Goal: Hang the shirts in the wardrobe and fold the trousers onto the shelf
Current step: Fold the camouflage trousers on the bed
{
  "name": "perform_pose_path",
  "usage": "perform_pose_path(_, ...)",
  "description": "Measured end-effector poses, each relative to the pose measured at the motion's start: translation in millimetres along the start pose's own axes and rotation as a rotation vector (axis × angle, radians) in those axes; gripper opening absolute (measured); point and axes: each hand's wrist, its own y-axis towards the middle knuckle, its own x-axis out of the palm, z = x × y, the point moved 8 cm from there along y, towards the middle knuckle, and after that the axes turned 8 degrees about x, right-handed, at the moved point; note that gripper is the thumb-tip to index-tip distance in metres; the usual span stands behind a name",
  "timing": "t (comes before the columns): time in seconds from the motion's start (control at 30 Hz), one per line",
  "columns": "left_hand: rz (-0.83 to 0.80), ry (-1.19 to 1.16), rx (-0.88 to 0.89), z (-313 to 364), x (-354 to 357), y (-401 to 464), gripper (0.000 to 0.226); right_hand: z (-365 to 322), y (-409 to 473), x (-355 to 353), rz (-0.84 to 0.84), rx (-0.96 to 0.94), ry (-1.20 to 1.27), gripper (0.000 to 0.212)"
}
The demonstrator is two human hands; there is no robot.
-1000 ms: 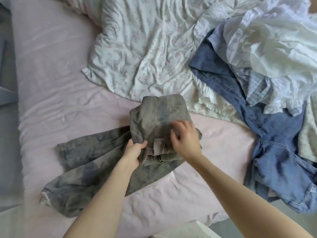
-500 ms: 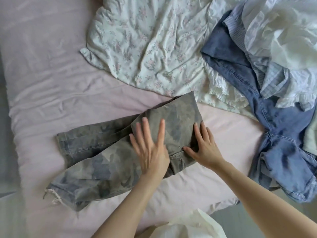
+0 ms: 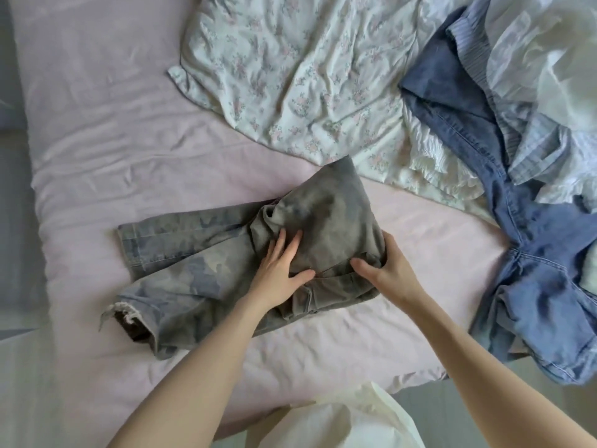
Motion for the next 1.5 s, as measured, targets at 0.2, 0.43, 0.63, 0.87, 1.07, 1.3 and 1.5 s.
perform_pose_path(0.2, 0.261, -0.690, -0.283, -32.7, -57.7, -83.2, 0.023, -61.5, -73.7, 70.4, -0.126, -0.296, -0.274, 0.065)
perform_pose_path(0.43, 0.689, -1.097, -0.365, -83.0, -137.7, -166.9, 0.045, -92.5, -121.5, 225.7, -0.519, -0.455, -0.517, 0.044)
perform_pose_path(0.63, 0.440, -0.263, -0.383, -122.4, -117.7, -160.2, 0.059, -90.8, -108.7, 255.4, -0.345, -0.472, -0.436, 0.026)
perform_pose_path(0.87, 0.502, -0.159, -0.526, -173.8, -81.3, -152.7, 0.077, 5.2, -50.2, 227.8, -0.148, 0.243, -0.077, 0.097)
perform_pose_path(1.07, 0.481, -0.040, -0.614, -180.0, -77.9, -145.0, 0.073, 17.3, -36.8, 237.0, -0.148, 0.403, 0.190, 0.087)
perform_pose_path(1.3, 0.590, -0.462, -0.411, -158.6, -91.1, -184.4, 0.082, -40.0, -81.6, 220.4, -0.153, 0.120, 0.252, 0.036)
perform_pose_path(1.5, 0.891, -0.315, -0.135, -83.2, -134.4, -302.3, 0.125, -113.6, -190.8, 201.9, -0.216, -0.427, -0.240, 0.036)
